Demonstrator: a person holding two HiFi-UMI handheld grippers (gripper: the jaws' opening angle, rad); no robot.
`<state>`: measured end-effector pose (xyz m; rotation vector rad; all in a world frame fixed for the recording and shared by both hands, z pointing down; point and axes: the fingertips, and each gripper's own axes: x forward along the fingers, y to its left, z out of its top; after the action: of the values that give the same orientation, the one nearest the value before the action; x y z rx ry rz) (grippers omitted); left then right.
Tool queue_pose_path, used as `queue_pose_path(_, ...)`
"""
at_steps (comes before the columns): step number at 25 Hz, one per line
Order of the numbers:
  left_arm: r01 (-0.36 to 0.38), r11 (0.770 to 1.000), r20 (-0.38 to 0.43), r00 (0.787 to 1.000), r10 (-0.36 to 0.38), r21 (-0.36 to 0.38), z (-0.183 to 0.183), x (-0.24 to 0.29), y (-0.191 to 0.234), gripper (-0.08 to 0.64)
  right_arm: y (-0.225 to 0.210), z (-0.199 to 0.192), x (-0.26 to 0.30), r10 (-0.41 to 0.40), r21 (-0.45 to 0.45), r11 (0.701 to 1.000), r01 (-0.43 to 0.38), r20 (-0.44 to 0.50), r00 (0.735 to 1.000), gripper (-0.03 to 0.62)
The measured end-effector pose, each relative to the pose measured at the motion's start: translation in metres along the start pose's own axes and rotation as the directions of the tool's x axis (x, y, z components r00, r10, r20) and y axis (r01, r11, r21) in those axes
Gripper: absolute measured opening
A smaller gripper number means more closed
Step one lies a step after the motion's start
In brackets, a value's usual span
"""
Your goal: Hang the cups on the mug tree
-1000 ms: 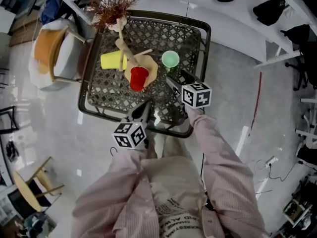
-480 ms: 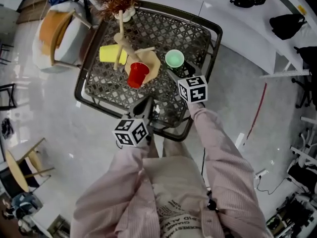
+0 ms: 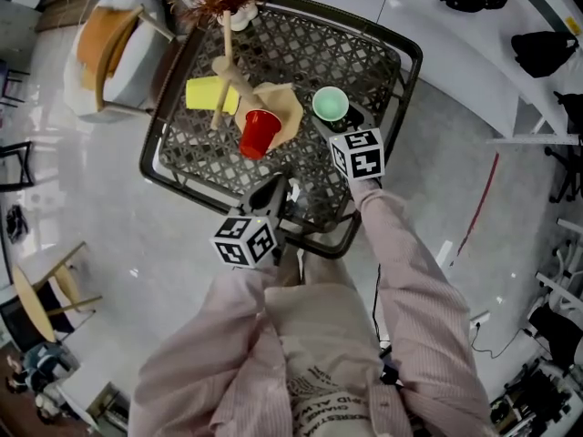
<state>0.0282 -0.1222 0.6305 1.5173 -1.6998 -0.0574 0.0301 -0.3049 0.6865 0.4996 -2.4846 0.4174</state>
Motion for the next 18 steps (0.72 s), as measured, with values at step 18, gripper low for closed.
queue_pose_path(18,0.042,0.999,-0.013,0.999,-0.042,0.022,0.003,-0.014,-0.006,-0.002,0.001,0.010,-0.019,-0.038,-0.022,0.999,0.038,-0.029,0.999,0.272)
